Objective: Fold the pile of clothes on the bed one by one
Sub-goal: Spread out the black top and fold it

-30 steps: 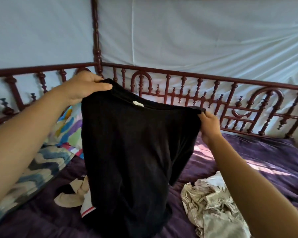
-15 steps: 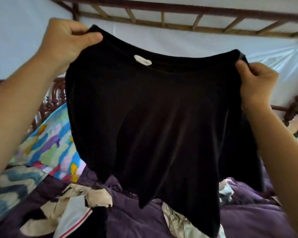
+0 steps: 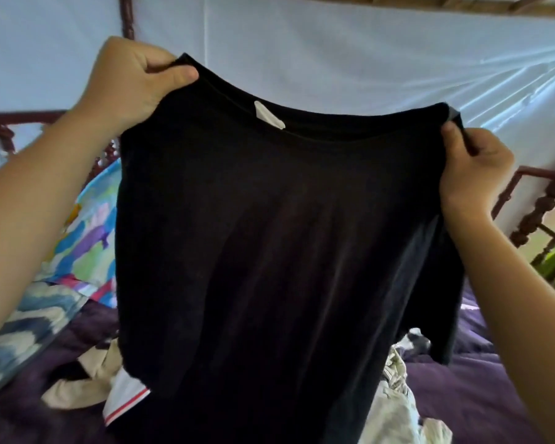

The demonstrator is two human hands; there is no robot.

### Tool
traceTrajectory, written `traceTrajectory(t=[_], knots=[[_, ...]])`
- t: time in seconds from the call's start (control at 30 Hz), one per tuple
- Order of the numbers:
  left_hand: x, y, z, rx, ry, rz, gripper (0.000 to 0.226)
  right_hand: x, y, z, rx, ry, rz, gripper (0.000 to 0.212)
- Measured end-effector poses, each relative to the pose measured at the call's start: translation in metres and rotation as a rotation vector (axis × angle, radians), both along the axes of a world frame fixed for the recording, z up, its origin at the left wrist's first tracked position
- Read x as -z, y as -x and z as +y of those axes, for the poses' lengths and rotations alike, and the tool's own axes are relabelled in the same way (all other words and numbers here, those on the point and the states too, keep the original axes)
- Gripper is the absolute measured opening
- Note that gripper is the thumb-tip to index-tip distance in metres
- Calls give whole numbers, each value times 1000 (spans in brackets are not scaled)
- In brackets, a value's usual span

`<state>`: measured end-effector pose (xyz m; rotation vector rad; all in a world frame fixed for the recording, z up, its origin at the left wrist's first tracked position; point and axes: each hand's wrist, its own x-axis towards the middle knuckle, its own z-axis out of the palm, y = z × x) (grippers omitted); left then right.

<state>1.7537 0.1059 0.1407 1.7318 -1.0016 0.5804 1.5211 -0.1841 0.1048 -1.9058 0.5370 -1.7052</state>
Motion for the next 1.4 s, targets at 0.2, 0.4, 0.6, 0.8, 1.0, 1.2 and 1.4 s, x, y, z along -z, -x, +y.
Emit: traceTrajectory(t=[0.2,0.4,0.6,0.8,1.0,1.2,1.4], knots=[[69,-60,-47,-150,-288,34,36,71,-59,-44,38,-129,354,48],[191,-126,-143,-435,-528,464,43,169,-153,-77,120,-412,747,34],[415,-49,-115,-395,-1015,840,76,358,-126,-50,-75,-663,1251,58],[536,106,-12,-524,-1218,1142,80,498,26,25,2,-1138,1513,62],[550,171,28,-474,-1370,1134,68,530,75,42,-91,-1181,1532,64],[544,147,40,-440,-1004,1376,37,540,75,45,-131,-1153,1586,10],[516,150,60,-437,-748,1384,36,504,84,52,33,-1500,876,26]])
